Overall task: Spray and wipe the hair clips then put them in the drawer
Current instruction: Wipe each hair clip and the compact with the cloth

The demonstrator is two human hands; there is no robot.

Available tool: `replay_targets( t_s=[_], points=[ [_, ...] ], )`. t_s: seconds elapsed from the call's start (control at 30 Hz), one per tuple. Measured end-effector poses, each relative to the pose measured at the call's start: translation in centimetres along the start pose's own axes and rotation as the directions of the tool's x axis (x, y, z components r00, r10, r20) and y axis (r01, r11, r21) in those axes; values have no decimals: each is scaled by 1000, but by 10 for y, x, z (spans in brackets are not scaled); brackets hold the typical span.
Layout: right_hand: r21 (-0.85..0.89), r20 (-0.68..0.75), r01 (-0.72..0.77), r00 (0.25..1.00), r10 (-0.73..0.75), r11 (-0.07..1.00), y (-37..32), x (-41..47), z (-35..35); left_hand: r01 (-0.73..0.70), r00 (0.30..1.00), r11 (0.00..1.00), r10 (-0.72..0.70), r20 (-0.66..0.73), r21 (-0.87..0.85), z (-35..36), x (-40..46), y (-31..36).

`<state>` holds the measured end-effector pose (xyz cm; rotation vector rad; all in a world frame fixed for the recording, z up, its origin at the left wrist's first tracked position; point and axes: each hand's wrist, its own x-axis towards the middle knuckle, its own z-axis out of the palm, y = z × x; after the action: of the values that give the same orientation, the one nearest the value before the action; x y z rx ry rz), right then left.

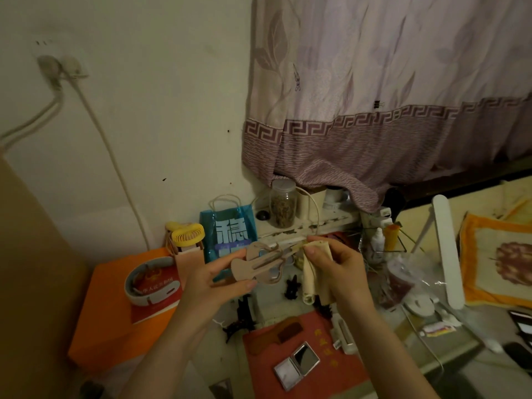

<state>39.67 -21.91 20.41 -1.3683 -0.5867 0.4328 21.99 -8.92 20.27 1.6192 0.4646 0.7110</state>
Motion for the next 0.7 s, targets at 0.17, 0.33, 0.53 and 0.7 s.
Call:
replay_targets(
  t_s=[0.17, 0.33, 0.53, 0.7],
  points=[
    [-50, -35, -7, 999, 5, 999, 16, -8, -7, 93, 995, 996, -93, 48, -1, 3, 1, -17],
    [-82, -100, -103, 991, 94, 991, 43, -16, -18, 149, 987, 988, -151, 59, 32, 12, 2, -40],
    [-68, -154, -255, 958, 242, 965, 72, -18, -35, 255, 964, 966, -257, 65, 45, 32, 6, -72],
    [-139, -229, -303, 936, 267, 943, 97, -2, -61, 333, 942, 942, -334, 24, 46, 52, 20, -101]
  ],
)
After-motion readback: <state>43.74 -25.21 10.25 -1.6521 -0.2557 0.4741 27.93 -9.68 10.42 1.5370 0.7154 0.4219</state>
